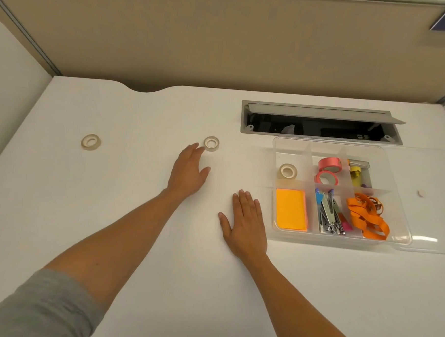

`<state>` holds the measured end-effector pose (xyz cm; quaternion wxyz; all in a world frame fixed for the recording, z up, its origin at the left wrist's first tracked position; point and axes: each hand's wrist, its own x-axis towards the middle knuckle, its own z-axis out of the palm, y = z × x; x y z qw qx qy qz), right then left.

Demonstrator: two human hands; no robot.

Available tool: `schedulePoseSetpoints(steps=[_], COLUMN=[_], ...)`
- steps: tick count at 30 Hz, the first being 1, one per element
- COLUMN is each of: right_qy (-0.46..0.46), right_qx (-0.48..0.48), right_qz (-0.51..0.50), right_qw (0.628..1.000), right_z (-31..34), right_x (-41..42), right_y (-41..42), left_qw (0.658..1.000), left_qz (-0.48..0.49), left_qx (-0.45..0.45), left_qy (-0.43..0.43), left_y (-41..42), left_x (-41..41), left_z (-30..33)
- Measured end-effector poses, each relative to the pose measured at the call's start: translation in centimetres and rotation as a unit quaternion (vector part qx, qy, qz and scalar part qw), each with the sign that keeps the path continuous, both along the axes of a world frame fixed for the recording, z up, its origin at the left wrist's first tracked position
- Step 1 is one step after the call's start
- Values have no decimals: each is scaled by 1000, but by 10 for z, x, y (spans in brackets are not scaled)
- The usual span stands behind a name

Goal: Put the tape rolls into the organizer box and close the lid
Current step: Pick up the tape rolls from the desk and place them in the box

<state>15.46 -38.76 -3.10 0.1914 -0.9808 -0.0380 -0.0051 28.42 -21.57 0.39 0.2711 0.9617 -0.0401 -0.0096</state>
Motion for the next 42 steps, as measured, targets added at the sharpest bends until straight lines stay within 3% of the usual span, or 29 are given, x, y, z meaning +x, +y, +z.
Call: schedulePoseSetpoints(steps=[11,17,21,25,29,31,34,37,40,42], right_qy=[-16,-14,-14,-10,4,25,64,128,198,220], right_qx=[4,1,2,19,116,224,396,523,648,661], right_qz=[-5,-5,-4,-6,-39,-100,-168,-160,-127,-102], right_qw=[1000,1000,1000,1000,992,969,901,827,724,710], right_z=[-8,-8,-8,-7,3,14,36,52,58,61], right_x=[2,2,3,2,7,10,12,16,18,18], right_y=[-1,-1,-1,-3,0,6,19,30,38,45], left_qw=[988,993,995,994,984,978,968,961,956,954], left_qz=[-85,-76,-55,-42,-39,-29,-28,-32,-32,-27], left_qx=[91,87,30,-77,-160,-196,-238,-263,-283,-291], left_qy=[88,23,71,66,67,71,79,78,73,70], left_y=[-17,-18,-16,-12,-6,-2,5,12,21,29], left_x=[64,55,39,9,-27,-45,-68,-86,-99,-105], left_z=[-2,2,4,9,14,15,18,22,25,27])
